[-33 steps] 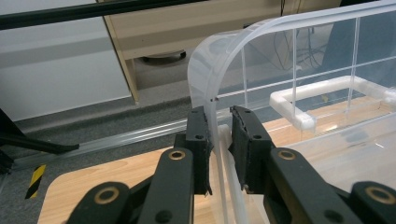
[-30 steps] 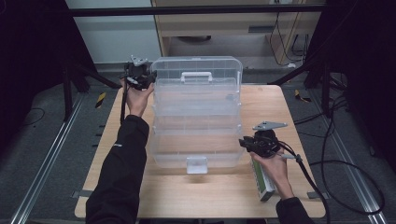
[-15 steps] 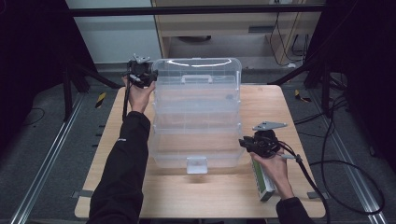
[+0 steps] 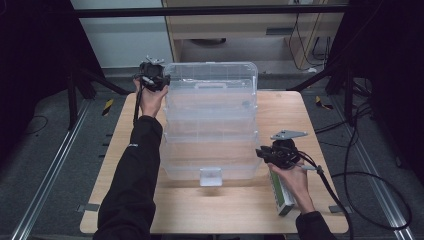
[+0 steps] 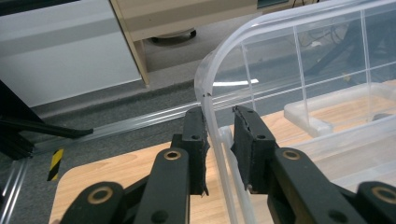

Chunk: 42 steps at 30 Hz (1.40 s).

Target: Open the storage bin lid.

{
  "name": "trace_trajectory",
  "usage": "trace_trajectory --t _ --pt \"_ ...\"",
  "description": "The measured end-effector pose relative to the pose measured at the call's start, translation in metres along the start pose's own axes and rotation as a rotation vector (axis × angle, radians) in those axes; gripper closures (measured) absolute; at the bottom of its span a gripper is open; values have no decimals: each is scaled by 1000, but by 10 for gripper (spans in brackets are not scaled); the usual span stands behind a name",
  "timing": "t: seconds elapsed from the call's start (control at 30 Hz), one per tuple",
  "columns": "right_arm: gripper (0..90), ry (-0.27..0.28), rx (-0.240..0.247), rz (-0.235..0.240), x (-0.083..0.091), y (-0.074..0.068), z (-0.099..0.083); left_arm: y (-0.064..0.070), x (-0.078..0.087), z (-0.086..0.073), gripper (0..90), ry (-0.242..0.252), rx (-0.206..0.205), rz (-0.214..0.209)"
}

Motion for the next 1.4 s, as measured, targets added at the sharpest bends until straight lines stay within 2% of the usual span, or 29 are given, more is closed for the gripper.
trace_trajectory --t 0.03,0.1,0.13,0.17,0.27,0.33,0.43,0.5,0.57,0.6,0.67,0.77,0.9,1.0,1.1,1.13,1.27,1.33,1.4 --pt "722 -1 -2 0 0 0 0 0 -1 0 728 4 15 -6" --pt "722 -1 2 0 0 0 0 -1 -1 1 715 14 2 -5" --pt "723 -1 1 -1 0 0 0 0 0 2 738 26 16 -28" --pt "724 -4 0 -2 0 0 0 0 1 4 732 33 13 -30" --pt "741 -11 1 -1 1 -1 0 0 5 4 729 25 -10 -8" --pt "757 -3 5 -7 2 -1 1 -2 9 1 726 22 3 -11" --pt "756 -3 8 -1 2 -1 1 -7 21 -7 724 29 9 -19" --pt "755 6 5 3 2 -1 1 -9 31 -12 720 48 18 -46" --pt "755 9 2 8 2 0 1 -13 43 -18 708 64 19 -33" --pt "755 10 3 9 2 0 1 -13 48 -21 706 56 21 -48" --pt "754 10 4 8 2 0 1 -13 59 -26 700 68 3 -47" --pt "754 11 5 7 2 0 1 -12 75 -31 695 74 -18 -64" --pt "754 13 12 7 2 0 1 -10 97 -37 692 88 -22 -86" --pt "754 13 11 6 2 0 1 -6 113 -43 691 102 1 -121" --pt "754 13 11 4 2 0 1 -2 127 -52 688 109 -8 -138" --pt "754 14 12 6 2 0 1 -1 130 -54 685 116 5 -151" --pt "754 15 10 6 2 0 1 0 141 -69 671 110 -8 -157" --pt "754 15 9 6 2 0 1 0 145 -77 663 109 6 -172" --pt "754 15 10 5 2 0 1 1 148 -87 659 104 3 -176"
Point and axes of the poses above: each handheld gripper's, and its own axes: x roughly backward along the jaws, z roughly out of its top, y roughly to its right, the point moved 9 cm from there along -x, roughly forward along the jaws, and after that the axes turned 3 degrees about z, right-handed, at the moved point
